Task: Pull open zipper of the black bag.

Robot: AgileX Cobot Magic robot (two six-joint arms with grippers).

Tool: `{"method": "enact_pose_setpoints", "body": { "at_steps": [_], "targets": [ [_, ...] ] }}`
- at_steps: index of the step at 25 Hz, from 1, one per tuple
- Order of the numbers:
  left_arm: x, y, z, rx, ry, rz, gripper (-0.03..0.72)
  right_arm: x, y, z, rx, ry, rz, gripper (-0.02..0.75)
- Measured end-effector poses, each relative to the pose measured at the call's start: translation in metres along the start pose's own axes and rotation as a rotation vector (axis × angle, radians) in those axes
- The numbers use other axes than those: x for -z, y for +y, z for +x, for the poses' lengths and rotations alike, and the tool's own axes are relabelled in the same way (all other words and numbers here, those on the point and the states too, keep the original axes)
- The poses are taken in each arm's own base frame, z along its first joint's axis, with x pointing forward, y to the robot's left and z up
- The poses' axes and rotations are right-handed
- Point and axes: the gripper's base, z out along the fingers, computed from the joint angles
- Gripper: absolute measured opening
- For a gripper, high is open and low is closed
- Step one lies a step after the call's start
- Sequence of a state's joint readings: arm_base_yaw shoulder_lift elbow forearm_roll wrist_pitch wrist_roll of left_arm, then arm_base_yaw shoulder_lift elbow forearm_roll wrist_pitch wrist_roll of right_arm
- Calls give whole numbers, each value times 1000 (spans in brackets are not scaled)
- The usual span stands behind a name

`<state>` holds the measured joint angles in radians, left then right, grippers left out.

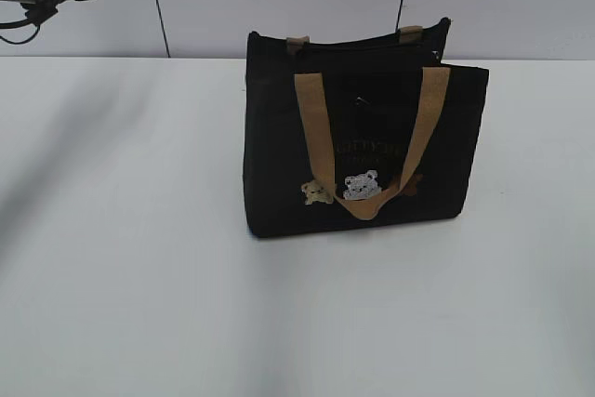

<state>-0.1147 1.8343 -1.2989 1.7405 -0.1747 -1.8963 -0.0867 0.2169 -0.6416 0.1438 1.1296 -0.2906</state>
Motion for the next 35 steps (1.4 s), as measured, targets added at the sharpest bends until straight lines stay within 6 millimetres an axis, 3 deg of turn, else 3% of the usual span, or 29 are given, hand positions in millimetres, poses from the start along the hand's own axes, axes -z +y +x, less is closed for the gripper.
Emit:
{"method": "enact_pose_setpoints", "body": {
  "at_steps": [6,11,20,35],
  "targets": [
    [0,0,0,-1,1,3,422,16,12,36,18,-93,11,450],
    [0,0,0,-1,1,3,422,0,12,48,6,-35,-7,417],
    [-1,-5,1,-6,5,16,422,-11,8,48,-95,-75,28,265],
    [-1,-5,0,-9,-6,-15,422,-11,7,48,-115,-72,45,251]
  ]
}}
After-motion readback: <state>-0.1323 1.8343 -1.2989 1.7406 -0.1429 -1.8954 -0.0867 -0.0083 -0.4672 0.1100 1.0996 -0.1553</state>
